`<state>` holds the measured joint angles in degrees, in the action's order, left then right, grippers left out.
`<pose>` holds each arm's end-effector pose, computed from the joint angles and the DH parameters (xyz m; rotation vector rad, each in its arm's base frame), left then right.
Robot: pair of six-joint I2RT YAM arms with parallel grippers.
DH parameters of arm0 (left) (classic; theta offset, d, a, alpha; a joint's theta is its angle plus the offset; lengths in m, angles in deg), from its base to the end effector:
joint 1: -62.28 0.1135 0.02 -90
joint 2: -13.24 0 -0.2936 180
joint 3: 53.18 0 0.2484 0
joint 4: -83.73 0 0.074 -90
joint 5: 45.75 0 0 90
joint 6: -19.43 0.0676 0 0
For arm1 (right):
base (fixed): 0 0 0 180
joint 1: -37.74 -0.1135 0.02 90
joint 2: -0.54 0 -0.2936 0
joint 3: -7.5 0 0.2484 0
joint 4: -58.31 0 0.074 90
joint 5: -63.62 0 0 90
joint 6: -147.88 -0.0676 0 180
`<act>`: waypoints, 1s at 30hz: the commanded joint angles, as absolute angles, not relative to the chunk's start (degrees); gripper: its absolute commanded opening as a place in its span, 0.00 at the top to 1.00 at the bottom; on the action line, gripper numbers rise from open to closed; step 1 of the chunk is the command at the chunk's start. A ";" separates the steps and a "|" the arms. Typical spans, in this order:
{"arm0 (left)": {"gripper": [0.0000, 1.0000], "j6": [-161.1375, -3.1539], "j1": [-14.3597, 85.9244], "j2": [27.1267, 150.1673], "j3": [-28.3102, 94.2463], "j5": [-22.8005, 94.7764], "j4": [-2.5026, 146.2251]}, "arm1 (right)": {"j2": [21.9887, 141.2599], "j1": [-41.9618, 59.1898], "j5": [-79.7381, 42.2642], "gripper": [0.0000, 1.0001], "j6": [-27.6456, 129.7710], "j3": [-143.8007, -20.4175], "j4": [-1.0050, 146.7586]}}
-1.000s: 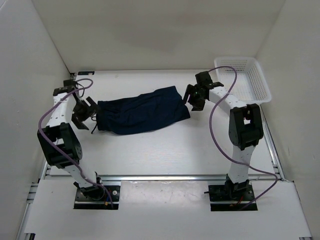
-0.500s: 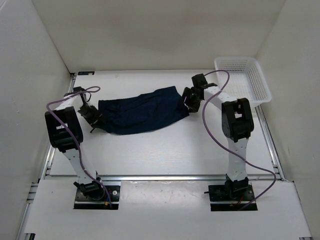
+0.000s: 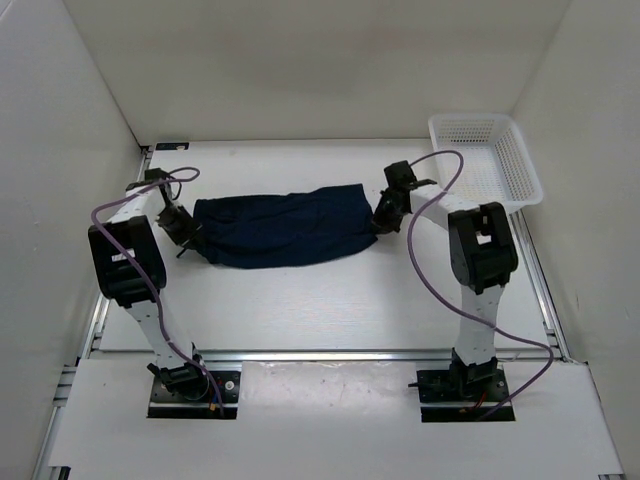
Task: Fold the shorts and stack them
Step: Fold the shorts
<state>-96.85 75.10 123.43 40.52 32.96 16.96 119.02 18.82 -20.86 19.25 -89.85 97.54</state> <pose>0.3695 0.0705 0.1792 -0.9978 2.8628 -0.3185 0.4345 0.1558 0.1592 0.4277 2.6631 0.4575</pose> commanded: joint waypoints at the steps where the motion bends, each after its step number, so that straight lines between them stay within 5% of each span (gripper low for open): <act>1: 0.90 -96.05 74.94 114.78 35.89 37.91 14.56 | 110.87 18.32 -26.28 1.00 19.64 -79.30 101.37; 7: 0.90 -95.53 74.42 105.29 26.12 35.12 12.72 | 89.71 17.18 -29.89 1.00 17.80 -60.72 101.37; 8: 0.83 -95.00 74.41 104.22 25.32 34.24 12.72 | 87.66 17.17 -29.89 1.00 17.80 -58.96 101.37; 9: 0.55 -95.00 73.89 103.42 24.61 32.75 12.72 | 85.99 17.17 -30.68 0.99 17.28 -56.42 101.37; 10: 0.31 -95.00 73.19 102.72 24.61 32.13 12.72 | 83.54 16.48 -30.68 0.65 17.27 -55.53 101.37; 11: 0.08 -94.48 73.18 102.71 24.61 32.12 11.93 | 82.56 16.47 -31.64 0.43 17.27 -55.52 101.90; 12: 0.00 -94.47 72.57 102.71 24.61 32.12 11.93 | 81.85 16.47 -32.26 0.28 17.27 -54.91 102.51; 15: 0.00 -94.99 72.57 101.40 26.09 33.16 10.61 | 80.27 15.94 -34.63 0.09 17.88 -56.74 105.58; 30: 0.02 -95.35 72.57 111.14 20.65 25.09 23.07 | 71.56 15.42 -39.47 0.06 21.05 -65.89 115.78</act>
<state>-95.01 72.65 108.92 21.66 28.09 17.71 73.01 15.70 -37.95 20.03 -63.88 112.38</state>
